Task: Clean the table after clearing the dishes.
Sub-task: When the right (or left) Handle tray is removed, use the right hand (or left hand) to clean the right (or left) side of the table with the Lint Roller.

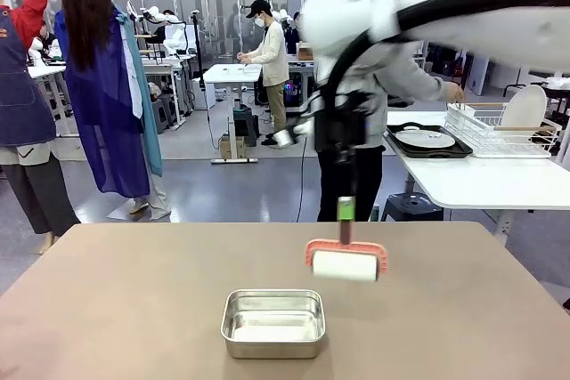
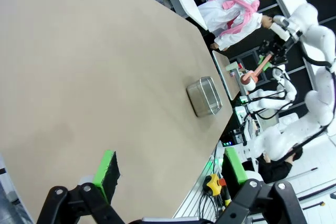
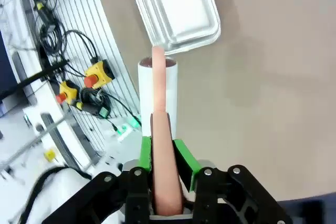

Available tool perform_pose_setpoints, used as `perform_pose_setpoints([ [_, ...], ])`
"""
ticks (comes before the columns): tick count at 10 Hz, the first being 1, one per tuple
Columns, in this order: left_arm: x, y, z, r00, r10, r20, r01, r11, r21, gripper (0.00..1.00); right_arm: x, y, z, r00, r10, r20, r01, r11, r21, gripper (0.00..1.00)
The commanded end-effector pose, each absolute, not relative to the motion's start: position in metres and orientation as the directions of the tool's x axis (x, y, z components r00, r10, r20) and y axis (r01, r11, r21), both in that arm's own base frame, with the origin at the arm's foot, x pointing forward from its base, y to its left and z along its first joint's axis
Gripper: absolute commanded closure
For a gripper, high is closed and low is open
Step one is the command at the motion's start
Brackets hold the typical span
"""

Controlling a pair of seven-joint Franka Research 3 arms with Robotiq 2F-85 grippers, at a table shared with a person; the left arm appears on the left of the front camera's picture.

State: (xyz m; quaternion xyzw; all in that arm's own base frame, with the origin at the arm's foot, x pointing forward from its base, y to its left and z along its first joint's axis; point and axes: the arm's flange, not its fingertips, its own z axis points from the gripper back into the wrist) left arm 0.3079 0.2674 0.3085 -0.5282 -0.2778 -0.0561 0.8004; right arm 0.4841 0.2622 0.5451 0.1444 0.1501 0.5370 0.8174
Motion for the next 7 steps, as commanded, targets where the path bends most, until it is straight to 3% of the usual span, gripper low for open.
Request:
perform_pose_setpoints([
  [1,0.304,0.267,0.313,0.849,0.197,0.490,0.366,0.450,-0.815,0.00,0.448,0.202,0.491,0.679,0.734,0.010,-0.662,0.606,0.442,0.97],
  [2,0.304,0.267,0.313,0.849,0.197,0.490,0.366,0.450,-0.815,0.00,0.449,0.175,0.469,0.793,0.606,0.062,-0.550,0.669,0.499,0.97],
  [4,0.304,0.267,0.313,0.849,0.197,0.490,0.366,0.450,-0.815,0.00,0.455,0.135,0.430,0.912,0.388,0.131,-0.377,0.670,0.640,0.97],
  [7,0.304,0.267,0.313,0.849,0.197,0.490,0.366,0.450,-0.815,0.00,0.473,0.084,0.396,0.959,0.235,0.157,-0.268,0.581,0.769,0.97],
])
